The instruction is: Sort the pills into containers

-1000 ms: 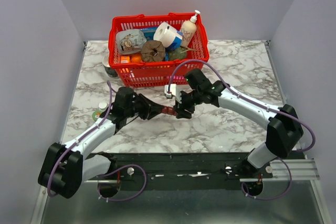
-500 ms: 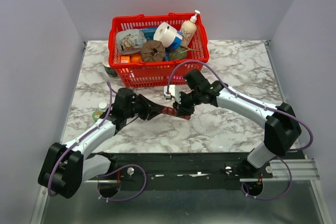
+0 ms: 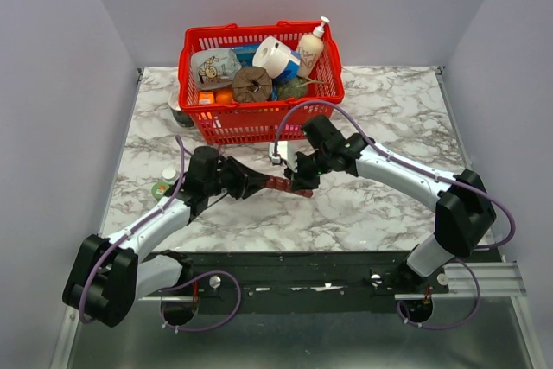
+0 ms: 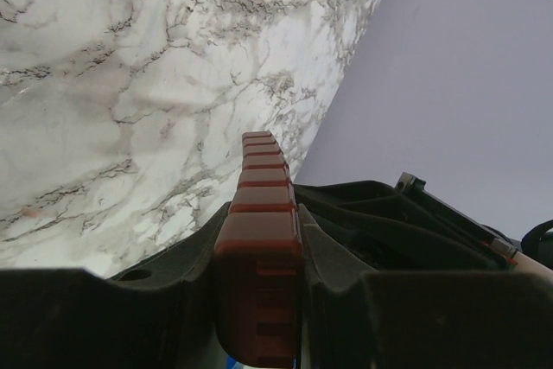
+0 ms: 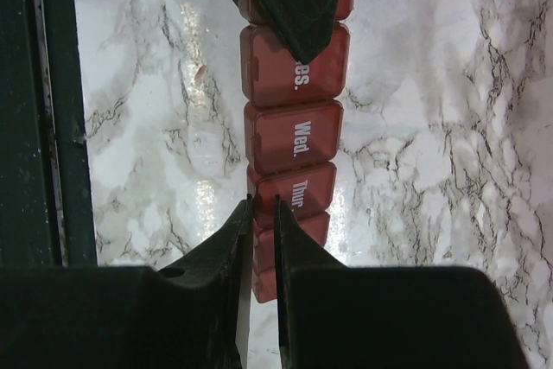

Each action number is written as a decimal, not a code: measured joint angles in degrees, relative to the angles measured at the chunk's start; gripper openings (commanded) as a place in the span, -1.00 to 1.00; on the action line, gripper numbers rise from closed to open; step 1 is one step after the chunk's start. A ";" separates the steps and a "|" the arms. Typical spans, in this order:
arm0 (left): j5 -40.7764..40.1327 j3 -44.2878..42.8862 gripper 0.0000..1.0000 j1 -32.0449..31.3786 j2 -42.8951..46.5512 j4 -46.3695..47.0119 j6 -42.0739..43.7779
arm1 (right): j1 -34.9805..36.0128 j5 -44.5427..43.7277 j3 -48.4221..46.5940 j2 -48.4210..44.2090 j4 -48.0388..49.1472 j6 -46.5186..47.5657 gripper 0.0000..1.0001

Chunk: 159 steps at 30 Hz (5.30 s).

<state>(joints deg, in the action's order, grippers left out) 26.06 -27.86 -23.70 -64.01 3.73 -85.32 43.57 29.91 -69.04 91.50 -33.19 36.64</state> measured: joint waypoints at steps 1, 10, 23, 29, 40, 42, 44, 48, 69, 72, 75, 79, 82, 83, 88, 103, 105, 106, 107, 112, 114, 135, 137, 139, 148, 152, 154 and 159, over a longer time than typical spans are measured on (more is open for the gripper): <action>0.00 0.13 -1.00 0.00 0.00 0.15 -0.02 | 0.00 -0.13 -0.02 0.00 -0.02 0.00 -0.70; -0.07 2.51 -1.00 0.02 0.55 2.82 -1.29 | 0.46 -2.51 -0.02 -0.02 0.04 -0.87 -0.80; -0.76 4.83 -1.00 0.04 2.08 2.91 -8.98 | 0.70 -2.62 -0.02 -0.68 0.63 -0.55 -0.37; -0.74 4.83 -1.00 0.02 2.10 1.68 -10.62 | 1.57 -2.93 -0.02 -0.66 0.94 0.48 -0.14; -0.90 4.90 -1.00 -0.04 2.69 1.27 -11.80 | 2.58 -3.28 -0.02 -0.11 1.88 1.55 -0.53; -1.25 5.16 -1.00 -0.02 2.82 1.36 -11.91 | 2.62 -3.30 -0.02 -0.11 1.86 1.84 -0.60; -1.49 5.46 -1.00 0.00 3.06 1.42 -12.04 | 2.80 -3.89 -0.02 -0.11 1.90 1.95 -0.70; -2.05 6.36 -1.00 0.02 3.65 1.88 -12.39 | 3.21 -5.81 0.31 -0.33 2.78 1.64 -0.87; -2.27 7.08 -1.00 0.55 3.34 8.28 -13.33 | 4.11 -17.84 3.17 -2.73 12.74 0.17 -0.99; -0.02 7.98 -1.00 0.28 3.34 7.34 -12.31 | 3.63 -20.98 3.21 -3.04 15.69 0.48 -0.99; 2.29 9.38 -1.00 -0.11 3.34 6.03 -11.34 | 2.75 -23.17 3.21 -3.58 18.01 0.48 -0.99; 3.48 10.54 -1.00 0.07 3.26 5.73 -10.64 | 2.14 -23.89 3.21 -4.11 19.19 0.42 -0.99; 4.00 10.84 -1.00 0.26 3.26 5.68 -9.77 | 1.70 -21.70 3.13 -4.26 18.73 0.24 -0.73; 4.17 10.84 -1.00 0.39 3.26 5.70 -9.38 | 1.64 -19.58 2.97 -4.33 17.62 0.37 -0.59; 4.68 10.60 -1.00 1.55 3.23 5.57 -3.85 | 0.92 -4.48 1.51 -5.62 7.80 2.51 0.37; 11.63 9.92 -1.00 2.93 -1.60 17.33 8.28 | 0.98 5.70 0.50 -2.49 -2.27 4.66 0.44; 12.57 9.92 -1.00 2.93 -1.60 18.56 8.85 | 0.98 3.56 0.39 -1.38 -1.79 3.87 0.32; 13.09 9.92 -1.00 2.93 -1.60 19.30 9.09 | 0.98 2.43 0.31 -1.01 -1.53 3.50 0.29; 13.60 9.94 -1.00 2.97 -1.64 19.80 9.35 | 0.98 1.25 0.15 -0.68 -1.31 3.08 0.23; 15.72 9.97 -1.00 2.97 -1.88 20.68 11.76 | 0.15 -2.32 -1.57 -0.11 -0.31 0.83 0.15; 16.31 9.88 -1.00 2.97 -1.88 19.69 13.75 | -0.46 -2.51 -2.10 -0.11 0.20 0.20 0.10; 19.89 8.55 -1.00 2.99 -5.62 18.99 18.95 | -2.97 -4.33 -6.29 4.83 -1.44 -2.58 0.29; 19.32 8.55 -1.00 2.99 -6.51 18.95 19.43 | -4.70 -1.68 -8.35 4.44 -2.82 -2.69 0.41; 17.77 8.48 -1.00 2.99 -7.96 18.97 19.98 | -7.06 1.53 -9.42 2.91 -3.56 -2.56 0.46; 12.76 6.43 -1.00 2.29 -18.14 26.27 19.45 | -10.88 12.07 -4.79 -8.50 -4.44 -0.35 0.52; 10.58 7.23 -0.31 0.59 -21.46 32.61 16.98 | -10.69 13.60 -1.66 -8.55 -4.68 0.28 0.52; 9.84 8.15 0.09 0.04 -22.56 35.56 15.74 | -10.69 14.29 -1.09 -8.50 -4.90 0.44 0.52; 8.00 10.67 0.72 -0.55 -23.65 39.52 13.44 | -10.69 15.28 -0.94 -8.50 -4.85 0.55 0.53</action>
<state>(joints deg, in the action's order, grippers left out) 34.06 -17.19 -24.25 -87.66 43.24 -71.88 32.88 45.19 -69.97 83.00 -38.04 37.19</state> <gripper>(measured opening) 0.713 0.761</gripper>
